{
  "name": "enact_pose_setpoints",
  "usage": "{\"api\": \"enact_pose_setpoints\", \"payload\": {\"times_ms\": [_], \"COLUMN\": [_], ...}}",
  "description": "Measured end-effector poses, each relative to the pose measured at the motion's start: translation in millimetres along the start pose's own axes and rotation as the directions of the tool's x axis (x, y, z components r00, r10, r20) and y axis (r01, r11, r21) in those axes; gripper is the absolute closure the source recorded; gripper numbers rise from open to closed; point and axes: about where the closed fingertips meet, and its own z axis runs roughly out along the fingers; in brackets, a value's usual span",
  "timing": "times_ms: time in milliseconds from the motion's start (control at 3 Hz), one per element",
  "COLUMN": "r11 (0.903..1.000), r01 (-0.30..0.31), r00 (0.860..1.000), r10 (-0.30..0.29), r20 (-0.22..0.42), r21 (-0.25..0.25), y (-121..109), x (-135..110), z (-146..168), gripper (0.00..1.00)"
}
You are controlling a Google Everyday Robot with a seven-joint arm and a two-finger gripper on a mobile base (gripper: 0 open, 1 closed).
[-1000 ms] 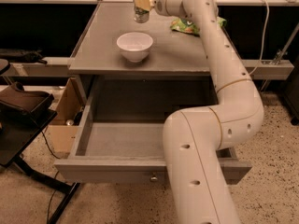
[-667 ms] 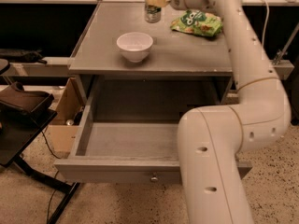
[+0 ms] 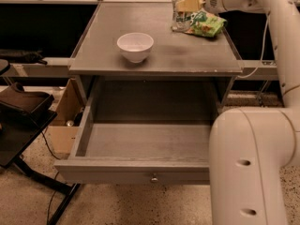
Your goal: Place 7up can into top drawer
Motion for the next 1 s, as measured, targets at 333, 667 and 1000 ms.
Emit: {"api": "enact_pose_setpoints", "payload": {"times_ms": [333,667,1000], "r11": [0.9922,0.9513,0.9254], "r01": [0.049,0.126,0.136], "r00": [0.989,0.942,0.891], "r10": [-0.065,-0.204,-0.27], "r20": [0.134,0.268,0.364], "r21": [0.115,0.281,0.354], "y": [-14,-3,38], "x": [-38,-87,-104], "z": [-120,-235,-304], "gripper": [1.0,1.0,1.0]}}
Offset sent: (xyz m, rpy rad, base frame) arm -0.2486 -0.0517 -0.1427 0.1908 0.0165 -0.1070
